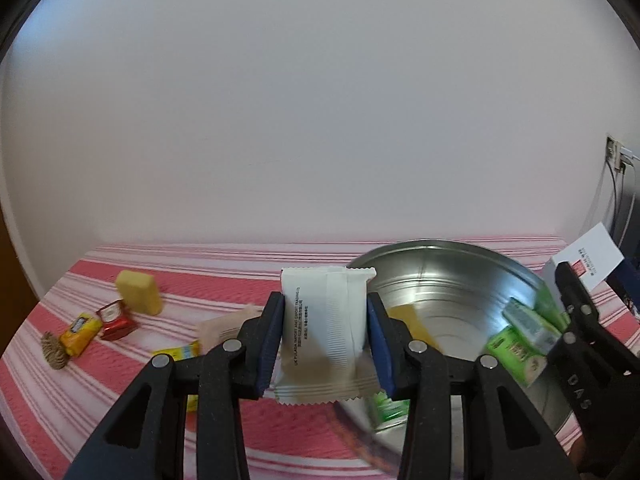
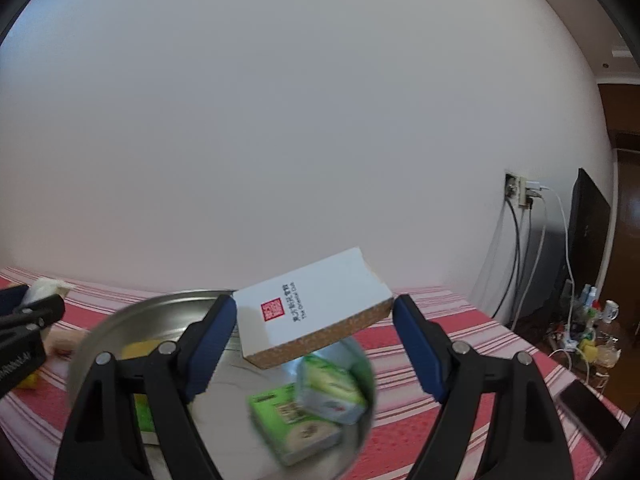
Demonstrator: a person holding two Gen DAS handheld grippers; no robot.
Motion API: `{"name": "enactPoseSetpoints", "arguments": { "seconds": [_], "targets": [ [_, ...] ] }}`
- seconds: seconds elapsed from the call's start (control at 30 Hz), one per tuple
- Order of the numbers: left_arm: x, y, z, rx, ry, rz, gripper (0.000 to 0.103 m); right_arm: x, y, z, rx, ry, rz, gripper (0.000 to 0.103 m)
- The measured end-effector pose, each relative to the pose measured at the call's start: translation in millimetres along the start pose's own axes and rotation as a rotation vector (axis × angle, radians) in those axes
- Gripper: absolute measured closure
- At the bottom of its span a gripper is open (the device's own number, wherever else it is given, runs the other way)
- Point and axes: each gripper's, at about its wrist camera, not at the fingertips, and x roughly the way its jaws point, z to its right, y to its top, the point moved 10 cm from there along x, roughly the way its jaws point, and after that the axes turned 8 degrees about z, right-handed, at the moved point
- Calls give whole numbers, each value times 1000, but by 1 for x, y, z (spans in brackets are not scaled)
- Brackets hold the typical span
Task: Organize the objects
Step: 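Carry the white box and white packet over the metal tin and open both tools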
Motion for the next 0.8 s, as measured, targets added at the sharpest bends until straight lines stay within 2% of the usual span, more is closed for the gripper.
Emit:
{"name": "enactPoseSetpoints", "arguments": {
  "seconds": [0.33,0.47,0.8],
  "targets": [
    [24,-10,32,35,-43,-46,60,19,-17,12,-53,-27,-56,21],
    [32,-18,34,49,-47,-68,60,24,-26,4,-63,-9,-96,21],
    [49,-34,31,52,-37,-112,60,26,-33,1,-87,23,-119,21]
  ]
}}
